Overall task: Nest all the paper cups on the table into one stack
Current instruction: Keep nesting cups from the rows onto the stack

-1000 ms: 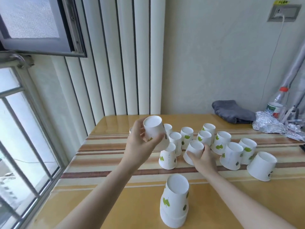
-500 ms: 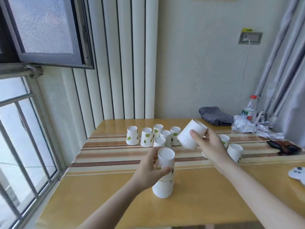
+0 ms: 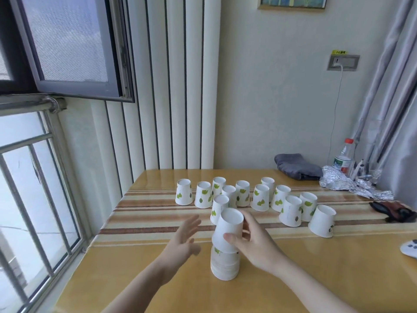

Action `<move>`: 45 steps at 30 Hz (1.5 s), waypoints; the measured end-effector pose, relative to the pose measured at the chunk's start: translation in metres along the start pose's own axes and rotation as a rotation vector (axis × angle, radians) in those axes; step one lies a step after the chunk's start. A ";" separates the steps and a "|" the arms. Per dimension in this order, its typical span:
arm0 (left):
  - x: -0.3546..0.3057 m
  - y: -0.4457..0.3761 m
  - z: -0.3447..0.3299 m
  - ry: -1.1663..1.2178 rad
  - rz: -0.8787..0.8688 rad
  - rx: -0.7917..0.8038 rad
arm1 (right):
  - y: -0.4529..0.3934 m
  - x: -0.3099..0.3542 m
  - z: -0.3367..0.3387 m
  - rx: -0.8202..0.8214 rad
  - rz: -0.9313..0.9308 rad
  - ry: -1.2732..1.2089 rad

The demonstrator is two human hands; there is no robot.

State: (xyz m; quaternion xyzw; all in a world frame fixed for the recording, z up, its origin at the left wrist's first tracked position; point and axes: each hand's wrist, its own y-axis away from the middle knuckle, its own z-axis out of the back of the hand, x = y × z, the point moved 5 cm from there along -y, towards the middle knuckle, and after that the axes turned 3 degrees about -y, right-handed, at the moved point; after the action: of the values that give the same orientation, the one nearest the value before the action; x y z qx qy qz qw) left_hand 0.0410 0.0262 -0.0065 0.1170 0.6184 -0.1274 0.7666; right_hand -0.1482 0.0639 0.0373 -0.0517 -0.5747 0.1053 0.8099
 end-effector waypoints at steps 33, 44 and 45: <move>-0.109 -0.115 -0.007 -0.052 -0.164 -0.224 | -0.081 -0.152 0.170 -0.766 -0.579 0.387; -0.109 -0.034 -0.024 -0.124 -0.169 -0.007 | -0.066 -0.036 0.135 -0.657 -0.247 -0.059; -0.102 -0.029 -0.028 -0.132 -0.155 0.006 | -0.063 -0.021 0.130 -0.604 -0.199 -0.108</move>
State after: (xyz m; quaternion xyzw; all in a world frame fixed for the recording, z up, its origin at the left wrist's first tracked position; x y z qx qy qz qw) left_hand -0.0155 0.0133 0.0871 0.0627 0.5732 -0.1957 0.7932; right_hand -0.2705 -0.0072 0.0745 -0.2278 -0.6242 -0.1470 0.7327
